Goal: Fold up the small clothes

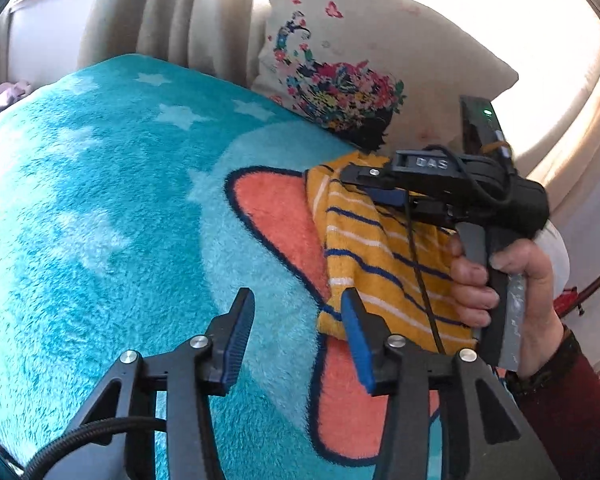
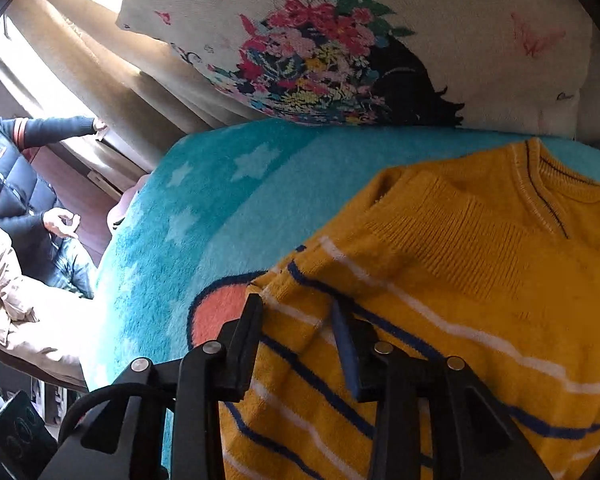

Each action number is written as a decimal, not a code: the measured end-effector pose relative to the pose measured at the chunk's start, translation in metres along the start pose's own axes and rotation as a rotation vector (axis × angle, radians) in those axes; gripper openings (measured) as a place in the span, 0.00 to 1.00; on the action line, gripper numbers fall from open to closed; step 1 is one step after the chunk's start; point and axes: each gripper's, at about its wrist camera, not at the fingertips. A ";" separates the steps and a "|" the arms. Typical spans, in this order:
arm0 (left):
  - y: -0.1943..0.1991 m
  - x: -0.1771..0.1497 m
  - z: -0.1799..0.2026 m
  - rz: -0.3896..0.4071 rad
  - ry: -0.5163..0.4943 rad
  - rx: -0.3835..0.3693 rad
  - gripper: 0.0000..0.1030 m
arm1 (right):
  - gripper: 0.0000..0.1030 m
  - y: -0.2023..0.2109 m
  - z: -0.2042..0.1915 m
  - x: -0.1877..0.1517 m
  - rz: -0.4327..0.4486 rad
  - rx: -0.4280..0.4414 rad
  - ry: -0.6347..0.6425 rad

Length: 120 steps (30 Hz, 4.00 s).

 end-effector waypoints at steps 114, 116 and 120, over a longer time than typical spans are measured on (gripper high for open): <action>-0.037 0.000 0.007 -0.049 0.191 -0.124 0.61 | 0.70 0.002 -0.044 -0.011 -0.101 -0.058 0.214; -0.037 0.003 0.003 -0.060 0.218 -0.145 0.59 | 0.70 0.002 -0.043 -0.009 -0.106 -0.060 0.211; -0.039 0.003 0.000 -0.066 0.243 -0.184 0.54 | 0.70 -0.002 -0.046 -0.005 -0.132 -0.088 0.219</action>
Point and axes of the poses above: each gripper's, at about its wrist camera, not at the fingertips, and y roughly against the way its jaws point, z to its right, x to its top, and after that the axes turned 15 degrees about y, right-handed
